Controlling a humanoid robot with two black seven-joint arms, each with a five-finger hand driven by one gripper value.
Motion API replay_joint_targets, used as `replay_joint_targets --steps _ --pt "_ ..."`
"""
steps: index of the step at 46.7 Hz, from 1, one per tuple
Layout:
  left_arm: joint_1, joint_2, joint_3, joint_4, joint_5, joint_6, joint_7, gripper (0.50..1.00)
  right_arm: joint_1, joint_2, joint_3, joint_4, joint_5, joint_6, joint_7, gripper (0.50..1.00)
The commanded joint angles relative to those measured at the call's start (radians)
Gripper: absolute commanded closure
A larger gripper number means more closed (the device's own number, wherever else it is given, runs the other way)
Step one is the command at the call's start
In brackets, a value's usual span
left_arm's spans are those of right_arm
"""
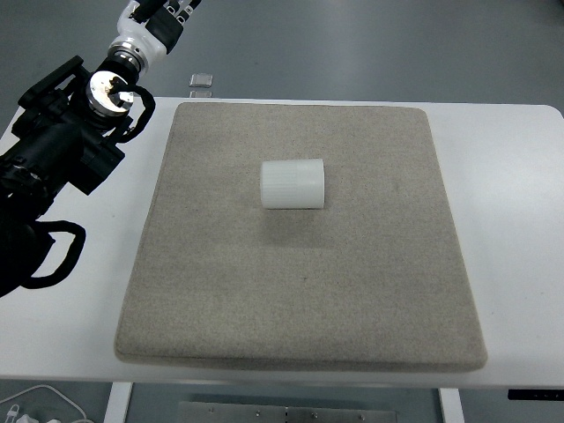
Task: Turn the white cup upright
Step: 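Raise the left hand and swing it over the mat toward the cup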
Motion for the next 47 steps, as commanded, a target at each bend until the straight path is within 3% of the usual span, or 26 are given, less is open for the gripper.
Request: replay_joint_targets --steps 1,26,47 --pt "0.004 0.003 0.0 -0.03 0.005 0.002 0.0 0.506 0.0 0.0 0.0 0.0 0.0 0.0 0.0 0.572" --pt "-0.045 0.003 0.189 -0.037 0.292 0.069 -0.008 0.516 0.0 0.0 0.0 0.0 0.0 0.0 0.0 0.572" --pt "-0.05 0.041 0.241 -0.134 0.637 0.035 -0.015 0.508 0.0 0.0 0.001 0.0 0.0 0.0 0.0 0.572"
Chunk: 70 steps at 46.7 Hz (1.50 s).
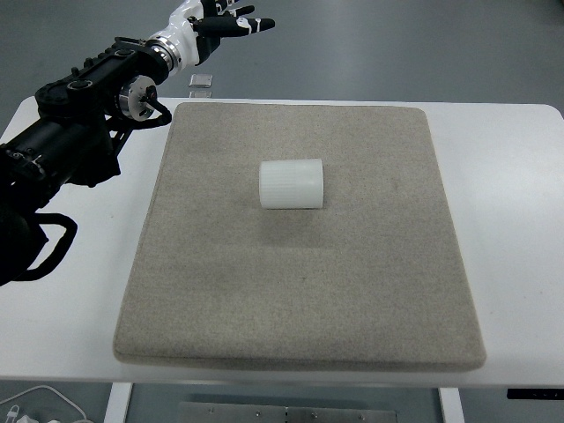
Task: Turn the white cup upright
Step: 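Raise the left hand and swing it over the mat toward the cup, then lower the left hand onto the white cup lying on its side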
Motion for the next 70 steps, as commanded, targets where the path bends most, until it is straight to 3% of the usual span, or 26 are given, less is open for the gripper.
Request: replay_joint_targets --steps 1,9,17,26,41,48,70 --pt "-0.002 0.027 0.008 -0.054 0.102 -0.002 0.001 0.508 0.0 0.0 0.0 0.0 -0.001 0.0 0.0 0.572" --pt "-0.004 0.1 0.013 -0.2 0.321 -0.002 0.011 0.508 0.0 0.0 0.0 0.0 0.0 0.0 0.0 0.572" --pt "-0.007 0.215 0.036 -0.43 0.481 0.003 0.04 0.508 0.0 0.0 0.0 0.0 0.0 0.0 0.0 0.572" --pt "-0.007 0.33 0.067 -0.66 0.49 0.014 0.175 0.508 0.0 0.0 0.0 0.0 0.0 0.0 0.0 0.572" --pt "-0.01 0.479 0.067 -0.986 0.487 0.017 0.455 0.508 0.0 0.0 0.0 0.0 0.0 0.0 0.0 0.572" --pt "-0.01 0.481 0.074 -1.042 0.492 0.035 0.508 0.508 0.0 0.0 0.0 0.0 0.0 0.0 0.0 0.572" --pt "0.059 0.389 0.103 -1.039 0.788 0.072 0.492 0.516 0.0 0.0 0.0 0.0 0.0 0.0 0.0 0.572"
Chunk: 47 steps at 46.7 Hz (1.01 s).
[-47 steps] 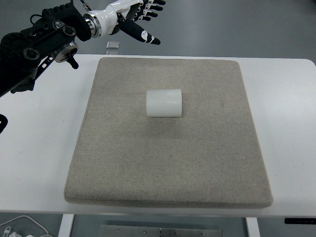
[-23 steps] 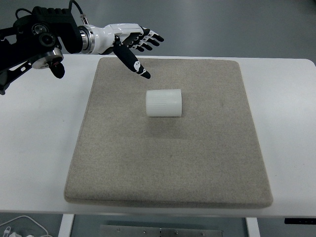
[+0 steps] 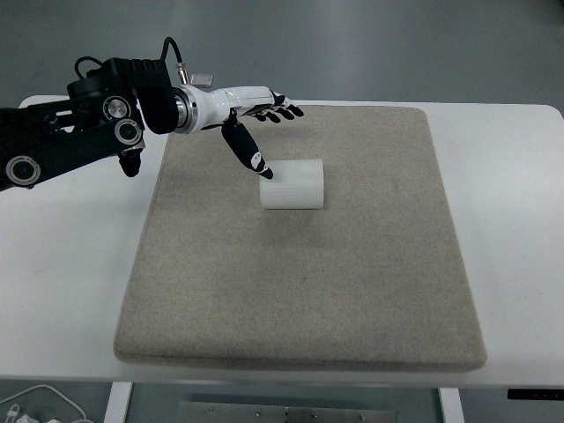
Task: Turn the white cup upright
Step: 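Lower the left hand onto the white cup lying on its side, then close the left hand fingers around the cup's body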
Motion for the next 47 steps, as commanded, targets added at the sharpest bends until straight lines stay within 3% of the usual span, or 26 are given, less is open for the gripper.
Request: replay_joint_targets --steps 1,16,47 --pt "0.005 -0.016 0.001 0.002 0.024 0.001 0.0 0.516 0.0 0.0 0.0 0.0 0.0 0.0 0.0 0.572" --pt "0.038 -0.122 0.003 0.073 0.167 0.0 -0.007 0.516 0.0 0.0 0.0 0.0 0.0 0.0 0.0 0.572" --pt "0.051 -0.23 0.014 0.167 0.221 -0.002 -0.013 0.525 0.0 0.0 0.0 0.0 0.0 0.0 0.0 0.572"
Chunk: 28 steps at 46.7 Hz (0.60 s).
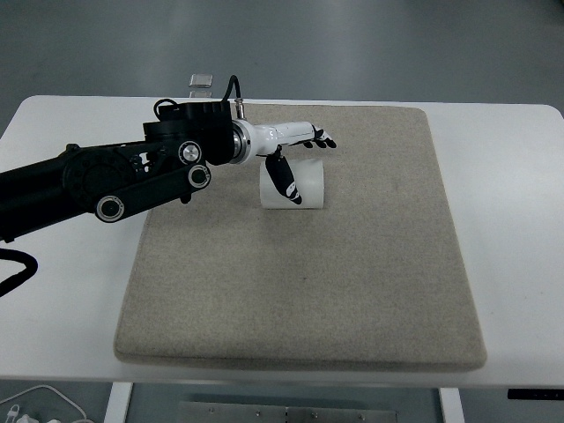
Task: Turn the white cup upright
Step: 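Close the left hand fingers around the cup's body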
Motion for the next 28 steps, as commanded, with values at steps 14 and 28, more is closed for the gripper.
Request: replay_joint_targets --steps 14,28 --pt "-0.002 -0.029 0.038 0.022 0.002 -0.003 0.0 0.536 0.0 0.0 0.0 0.0 0.0 0.0 0.0 0.572" --pt "0.0 -0.031 0.054 0.031 0.011 -0.004 0.0 0.576 0.0 0.0 0.002 0.0 0.0 0.0 0.0 0.57"
